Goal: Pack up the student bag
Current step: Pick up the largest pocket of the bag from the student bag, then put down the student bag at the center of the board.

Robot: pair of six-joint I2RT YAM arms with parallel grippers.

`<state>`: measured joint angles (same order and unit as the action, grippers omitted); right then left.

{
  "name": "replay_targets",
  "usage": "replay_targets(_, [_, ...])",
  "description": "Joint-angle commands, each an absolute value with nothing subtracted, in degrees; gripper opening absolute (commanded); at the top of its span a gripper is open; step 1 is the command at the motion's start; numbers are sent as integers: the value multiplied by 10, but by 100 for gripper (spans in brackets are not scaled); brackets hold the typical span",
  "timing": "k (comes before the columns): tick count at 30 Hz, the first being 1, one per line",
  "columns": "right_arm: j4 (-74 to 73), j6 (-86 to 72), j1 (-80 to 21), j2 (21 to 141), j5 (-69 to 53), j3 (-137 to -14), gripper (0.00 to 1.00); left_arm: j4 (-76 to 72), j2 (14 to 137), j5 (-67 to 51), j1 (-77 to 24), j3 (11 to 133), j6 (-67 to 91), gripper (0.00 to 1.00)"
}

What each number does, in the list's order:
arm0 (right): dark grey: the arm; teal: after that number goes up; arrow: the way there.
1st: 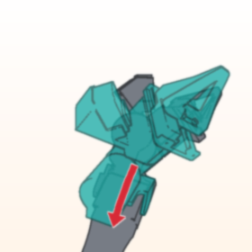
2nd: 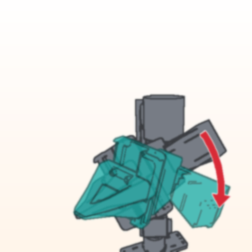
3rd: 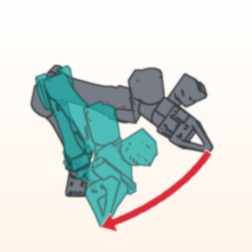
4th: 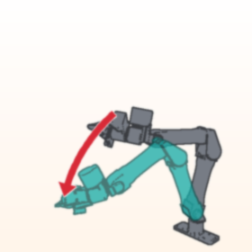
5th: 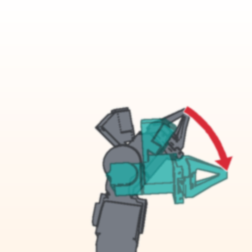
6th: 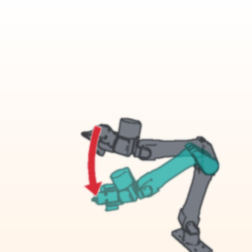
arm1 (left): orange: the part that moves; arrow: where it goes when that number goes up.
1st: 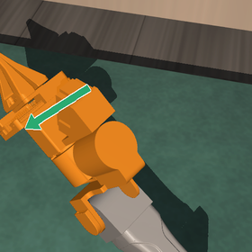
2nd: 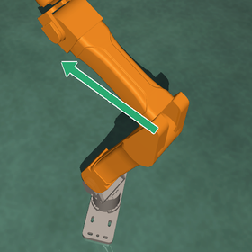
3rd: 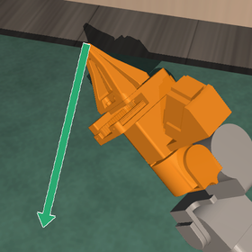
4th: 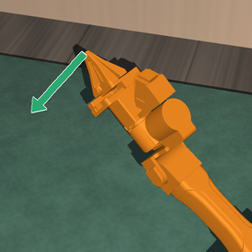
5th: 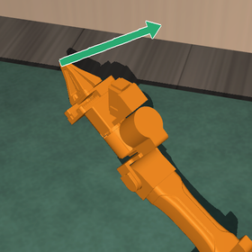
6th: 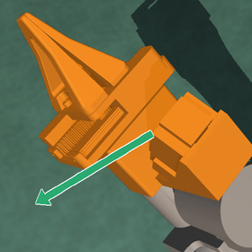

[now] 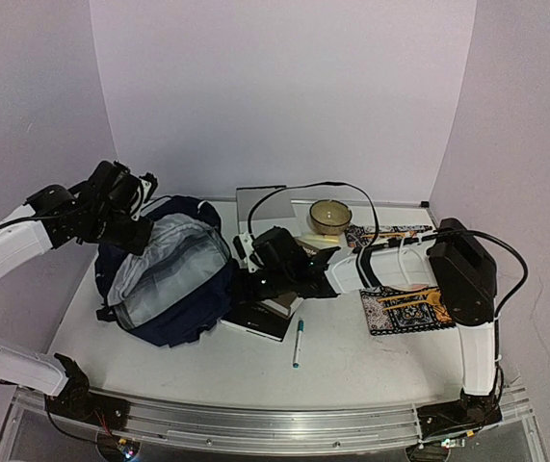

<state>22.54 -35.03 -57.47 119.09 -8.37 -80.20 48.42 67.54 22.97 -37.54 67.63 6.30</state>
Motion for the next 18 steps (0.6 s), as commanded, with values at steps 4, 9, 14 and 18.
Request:
replay_targets(4, [181,-340,-566,1120,-83,-797,29,378,685,200,-367,606,104,0])
replay_targets(9, [157,-327,-553,1066,-56,-766,41,355,690,175,-366,580,126,9])
replay_targets(14, [127,-314,-519,1022,-31,-734,49,335,678,155,-365,580,166,39])
replay_targets(18, [94,-290,-490,1006,-13,-727,59,307,670,130,-364,584,211,56])
